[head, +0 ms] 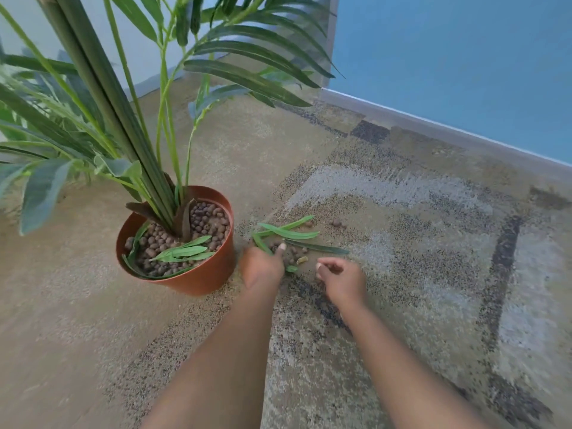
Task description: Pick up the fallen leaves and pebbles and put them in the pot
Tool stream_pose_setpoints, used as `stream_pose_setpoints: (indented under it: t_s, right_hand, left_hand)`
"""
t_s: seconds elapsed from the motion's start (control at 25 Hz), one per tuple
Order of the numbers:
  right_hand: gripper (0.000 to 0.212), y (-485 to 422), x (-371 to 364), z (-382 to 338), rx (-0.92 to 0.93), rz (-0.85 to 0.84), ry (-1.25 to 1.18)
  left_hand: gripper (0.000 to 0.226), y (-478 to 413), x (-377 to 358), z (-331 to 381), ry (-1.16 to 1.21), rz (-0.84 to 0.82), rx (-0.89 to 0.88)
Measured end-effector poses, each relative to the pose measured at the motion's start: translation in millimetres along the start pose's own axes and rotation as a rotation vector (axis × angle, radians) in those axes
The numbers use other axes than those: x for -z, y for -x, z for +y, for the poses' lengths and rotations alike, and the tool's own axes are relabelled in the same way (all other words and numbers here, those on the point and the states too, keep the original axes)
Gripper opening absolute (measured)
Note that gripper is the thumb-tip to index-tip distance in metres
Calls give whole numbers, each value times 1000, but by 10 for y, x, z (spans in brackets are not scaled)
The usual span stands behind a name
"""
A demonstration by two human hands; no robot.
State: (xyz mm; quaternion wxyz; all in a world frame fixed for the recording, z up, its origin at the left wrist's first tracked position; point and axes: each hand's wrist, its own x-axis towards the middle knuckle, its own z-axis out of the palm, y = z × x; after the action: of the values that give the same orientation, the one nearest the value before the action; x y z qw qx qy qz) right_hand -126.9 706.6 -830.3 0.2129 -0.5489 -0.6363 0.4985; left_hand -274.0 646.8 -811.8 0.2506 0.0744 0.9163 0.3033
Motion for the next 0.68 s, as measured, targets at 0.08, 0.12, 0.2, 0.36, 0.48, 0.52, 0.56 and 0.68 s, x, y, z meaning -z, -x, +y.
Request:
stream_pose_setpoints:
  t_s: [0.08,0.12,0.2,0.36,0.48,0.52,0.56,0.68]
  right_hand:
    - [17,-74,4,-73,-156,9,-233]
    - [20,-127,24,-114,-206,17,-298]
    - [24,-254,80,-191,-211,48,-255]
    - [8,-548,139,-372,49,-15,224]
    - [17,-690,-11,-535,225,-127,453]
    - [19,-709,-79,-575,254,-167,499]
    - [20,-711,-140,-607,265,-213,527]
    - [16,-661,-270,-605,349,-351,692]
  left_hand:
    - [59,39,-72,-65,3,-61,38]
    - [61,49,-95,-77,9,-76,36]
    - [68,70,-94,-65,-8,-87,6]
    - [71,63,-129,-3,-167,-107,-150]
    - [52,68,-190,-16,-301,-84,-225]
    - [44,59,-211,-47,-318,-90,-247]
    - [38,54,-225,-73,-330,-93,-267]
    - [39,22,-211,-117,-307,-82,-288]
